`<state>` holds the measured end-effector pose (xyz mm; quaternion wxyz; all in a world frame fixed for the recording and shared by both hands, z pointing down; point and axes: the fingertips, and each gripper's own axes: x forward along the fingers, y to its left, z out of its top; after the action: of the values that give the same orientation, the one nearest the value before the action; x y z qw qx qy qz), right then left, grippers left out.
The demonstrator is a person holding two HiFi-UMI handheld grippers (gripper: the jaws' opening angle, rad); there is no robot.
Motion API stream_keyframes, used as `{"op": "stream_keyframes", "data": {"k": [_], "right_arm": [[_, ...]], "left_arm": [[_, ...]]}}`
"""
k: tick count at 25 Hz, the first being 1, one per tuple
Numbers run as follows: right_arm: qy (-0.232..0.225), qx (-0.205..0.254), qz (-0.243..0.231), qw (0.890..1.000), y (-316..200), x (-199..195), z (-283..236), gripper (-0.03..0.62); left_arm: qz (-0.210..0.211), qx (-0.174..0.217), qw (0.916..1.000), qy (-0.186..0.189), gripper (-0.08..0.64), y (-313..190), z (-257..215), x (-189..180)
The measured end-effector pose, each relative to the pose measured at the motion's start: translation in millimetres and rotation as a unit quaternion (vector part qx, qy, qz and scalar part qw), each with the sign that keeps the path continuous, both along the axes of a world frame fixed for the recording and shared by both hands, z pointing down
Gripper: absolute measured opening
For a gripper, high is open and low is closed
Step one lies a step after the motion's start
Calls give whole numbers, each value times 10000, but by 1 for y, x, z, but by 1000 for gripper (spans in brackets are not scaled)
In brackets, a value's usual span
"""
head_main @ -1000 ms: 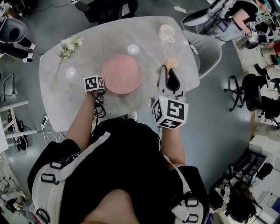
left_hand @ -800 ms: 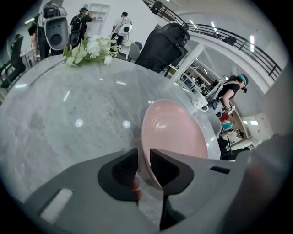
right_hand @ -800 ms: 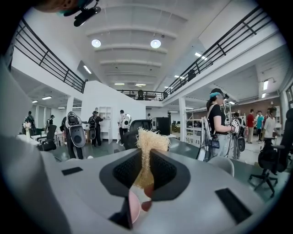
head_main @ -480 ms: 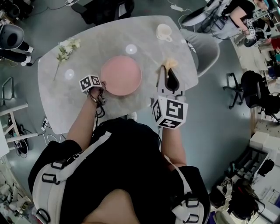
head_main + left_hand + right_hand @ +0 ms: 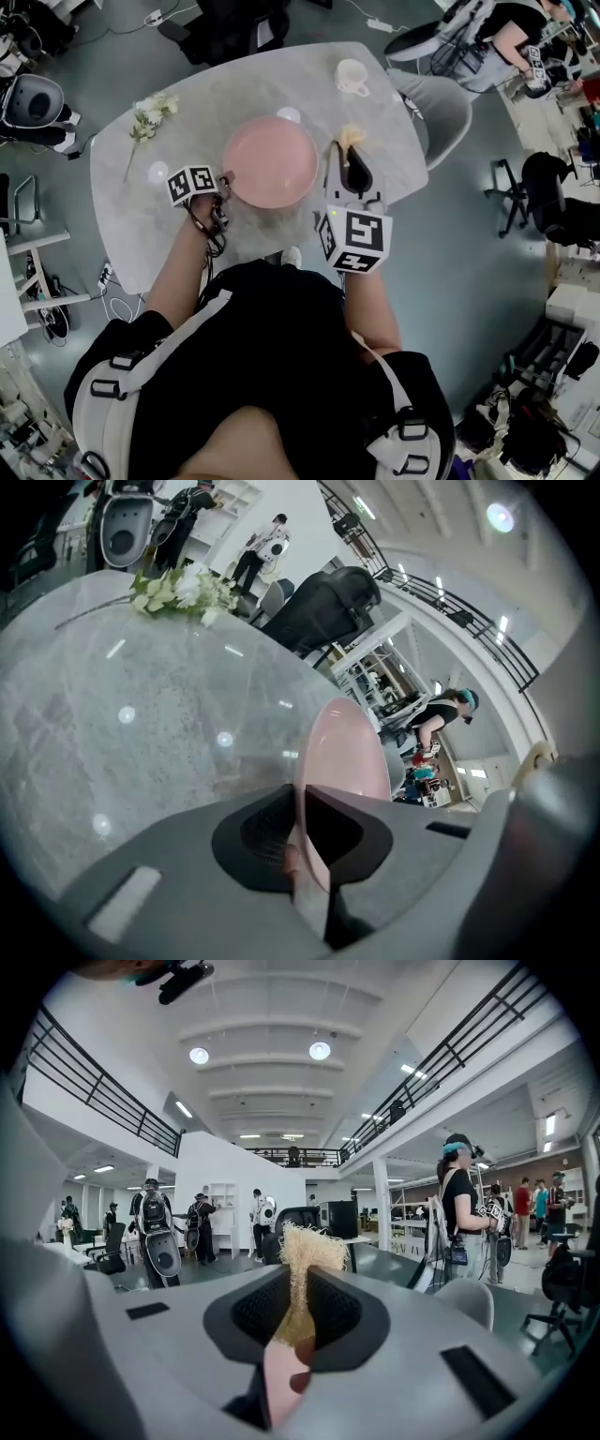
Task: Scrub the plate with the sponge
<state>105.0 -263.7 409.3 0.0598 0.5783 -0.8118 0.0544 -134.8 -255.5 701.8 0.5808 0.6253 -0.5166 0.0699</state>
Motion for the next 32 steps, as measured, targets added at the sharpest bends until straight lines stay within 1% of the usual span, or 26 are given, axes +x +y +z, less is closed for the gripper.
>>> {"op": "stream_keyframes", "data": {"k": [4, 8, 12, 15, 19, 25, 32], "right_arm": [[-43, 15, -147, 9999, -1, -14, -1, 52], [-72, -35, -371, 9993, 1, -32, 3, 52], [-71, -189, -720, 9972, 5, -59, 11, 52], [36, -372, -933, 9949, 7, -79, 22, 52], [204, -587, -1051, 9925, 6, -92, 36, 52], [286, -957, -1041, 9895, -2, -94, 52, 52], [518, -1050, -847, 9895, -21, -81, 57, 52]], "left_arm": [[116, 570, 9983, 42, 31, -16, -54, 7], [357, 1120, 9931, 24, 29, -19, -105, 20], [628, 1502, 9866, 62, 29, -9, -148, 42], [892, 1741, 9807, 20, 29, 1, -171, 61], [1199, 1879, 9748, -61, 28, 11, -182, 82], [1528, 1973, 9682, -162, 28, 18, -188, 101], [1896, 2171, 9565, -446, 28, 18, -193, 118]]}}
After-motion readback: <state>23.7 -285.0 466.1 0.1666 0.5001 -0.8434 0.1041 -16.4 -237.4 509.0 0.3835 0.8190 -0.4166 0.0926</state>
